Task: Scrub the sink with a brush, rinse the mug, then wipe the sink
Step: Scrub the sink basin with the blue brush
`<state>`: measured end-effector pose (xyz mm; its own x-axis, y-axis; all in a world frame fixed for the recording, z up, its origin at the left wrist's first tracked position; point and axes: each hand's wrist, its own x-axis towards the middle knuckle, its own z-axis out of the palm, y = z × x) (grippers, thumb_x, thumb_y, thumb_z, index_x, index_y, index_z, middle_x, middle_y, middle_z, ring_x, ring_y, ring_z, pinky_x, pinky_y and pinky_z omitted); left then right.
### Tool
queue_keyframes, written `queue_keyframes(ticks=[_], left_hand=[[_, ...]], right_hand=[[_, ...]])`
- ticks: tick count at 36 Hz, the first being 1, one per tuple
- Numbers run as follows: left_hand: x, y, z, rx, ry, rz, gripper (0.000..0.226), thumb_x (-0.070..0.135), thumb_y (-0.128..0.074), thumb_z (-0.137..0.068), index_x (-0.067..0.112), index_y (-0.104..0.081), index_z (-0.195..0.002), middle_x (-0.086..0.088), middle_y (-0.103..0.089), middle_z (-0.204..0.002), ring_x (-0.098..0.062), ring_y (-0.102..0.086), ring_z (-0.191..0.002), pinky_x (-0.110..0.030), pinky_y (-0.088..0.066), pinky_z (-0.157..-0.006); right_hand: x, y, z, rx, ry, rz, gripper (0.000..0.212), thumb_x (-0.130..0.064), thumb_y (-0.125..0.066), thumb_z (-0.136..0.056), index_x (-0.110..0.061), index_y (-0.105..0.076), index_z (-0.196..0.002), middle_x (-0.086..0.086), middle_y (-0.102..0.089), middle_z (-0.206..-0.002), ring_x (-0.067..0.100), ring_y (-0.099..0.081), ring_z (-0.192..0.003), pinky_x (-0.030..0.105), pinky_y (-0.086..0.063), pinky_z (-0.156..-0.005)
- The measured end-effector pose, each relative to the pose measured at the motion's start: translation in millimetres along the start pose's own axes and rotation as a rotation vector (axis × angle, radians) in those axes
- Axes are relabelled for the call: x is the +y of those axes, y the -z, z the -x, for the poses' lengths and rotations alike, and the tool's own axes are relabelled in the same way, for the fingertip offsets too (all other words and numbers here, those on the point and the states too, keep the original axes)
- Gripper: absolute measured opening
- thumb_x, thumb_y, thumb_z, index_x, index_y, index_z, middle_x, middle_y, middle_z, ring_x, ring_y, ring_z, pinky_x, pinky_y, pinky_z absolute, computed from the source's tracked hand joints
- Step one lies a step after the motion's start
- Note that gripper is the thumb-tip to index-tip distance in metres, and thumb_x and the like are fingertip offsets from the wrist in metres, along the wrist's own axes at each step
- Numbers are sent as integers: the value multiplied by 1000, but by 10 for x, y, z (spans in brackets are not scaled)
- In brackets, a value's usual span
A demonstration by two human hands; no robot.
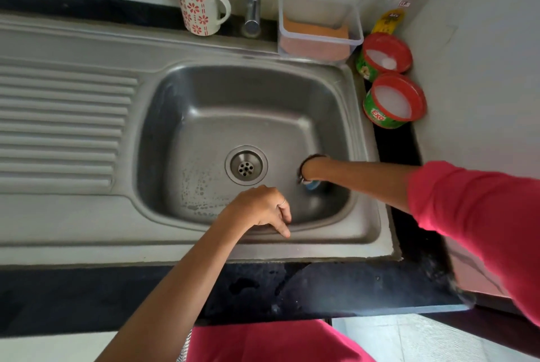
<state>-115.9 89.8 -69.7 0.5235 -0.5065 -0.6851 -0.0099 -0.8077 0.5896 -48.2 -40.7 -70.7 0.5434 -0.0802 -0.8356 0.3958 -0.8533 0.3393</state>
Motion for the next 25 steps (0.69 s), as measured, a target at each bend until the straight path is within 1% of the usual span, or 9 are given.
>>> queue_keyframes(ticks=[6,9,14,16,17,19,20,22,25], left_hand=[[-9,-19,4,16,15,2,35,36,-80,-68,28,-69,-100,14,-65,-90,-9,-62,-84,-23,-43,-70],[3,-13,5,12,13,-3,36,35,-80,-68,27,-69,-101,14,-65,-89,-6,-59,-81,-22,-42,-69],[36,-10,3,-5,9,-19,36,32,-80,-70,24,-69,-103,9,-69,-96,-13,-64,-91,-26,-47,-80],[38,-8,-1,-7,-4,-33,36,30,-81,-69,22,-69,-102,5,-70,-96,-16,-65,-91,-28,-49,-80],[41,-4,-10,-13,-11,-40,35,30,-81,-69,21,-69,-101,2,-71,-96,-18,-66,-90,-29,-50,-79],[52,21,-46,-46,-16,-52,35,28,-82,-68,19,-69,-99,-3,-71,-95,-21,-67,-87,-29,-52,-74],[61,38,-73,-69,-17,-61,35,27,-82,-68,18,-69,-99,-4,-71,-96,-20,-67,-82,-27,-51,-69],[88,81,-140,-127,-15,-87,34,25,-82,-68,17,-69,-98,-5,-71,-98,-13,-62,-73,-20,-47,-60],[139,178,-235,-243,1,-109,35,22,-79,-73,13,-68,-105,-2,-68,-93,-8,-60,-72,-20,-49,-66]], right_hand=[[275,285,-187,453,-170,-150,38,-13,-33,-99,-10,-48,-133,8,-51,-137,22,-48,-127,31,-40,-101],[240,154,-74,377,-119,-180,36,-14,-35,-99,-8,-49,-132,9,-49,-139,24,-48,-126,33,-42,-98],[79,-192,220,8,15,-433,29,-13,-44,-95,-2,-57,-119,11,-59,-119,18,-49,-90,32,-44,-80],[75,-219,293,-45,-17,-535,23,-14,-44,-96,0,-62,-96,10,-62,-103,14,-59,-82,25,-50,-71],[125,-230,267,-82,-26,-630,24,-12,-44,-96,-5,-56,-77,9,-65,-87,7,-62,-64,18,-47,-56],[288,-212,225,-170,7,-893,35,-12,-43,-96,-12,-40,-61,1,-51,-42,4,-40,-23,13,-32,-34],[402,-167,273,-212,6,-1016,38,-15,-43,-97,-11,-38,-60,-2,-40,-30,4,-31,-18,12,-27,-29],[656,-85,338,-169,3,-1222,41,-21,-45,-97,-10,-38,-58,-5,-33,-25,3,-26,-17,9,-20,-25],[1081,58,495,57,18,-1470,40,-28,-47,-96,-12,-40,-60,-7,-35,-27,2,-26,-19,7,-18,-27]])
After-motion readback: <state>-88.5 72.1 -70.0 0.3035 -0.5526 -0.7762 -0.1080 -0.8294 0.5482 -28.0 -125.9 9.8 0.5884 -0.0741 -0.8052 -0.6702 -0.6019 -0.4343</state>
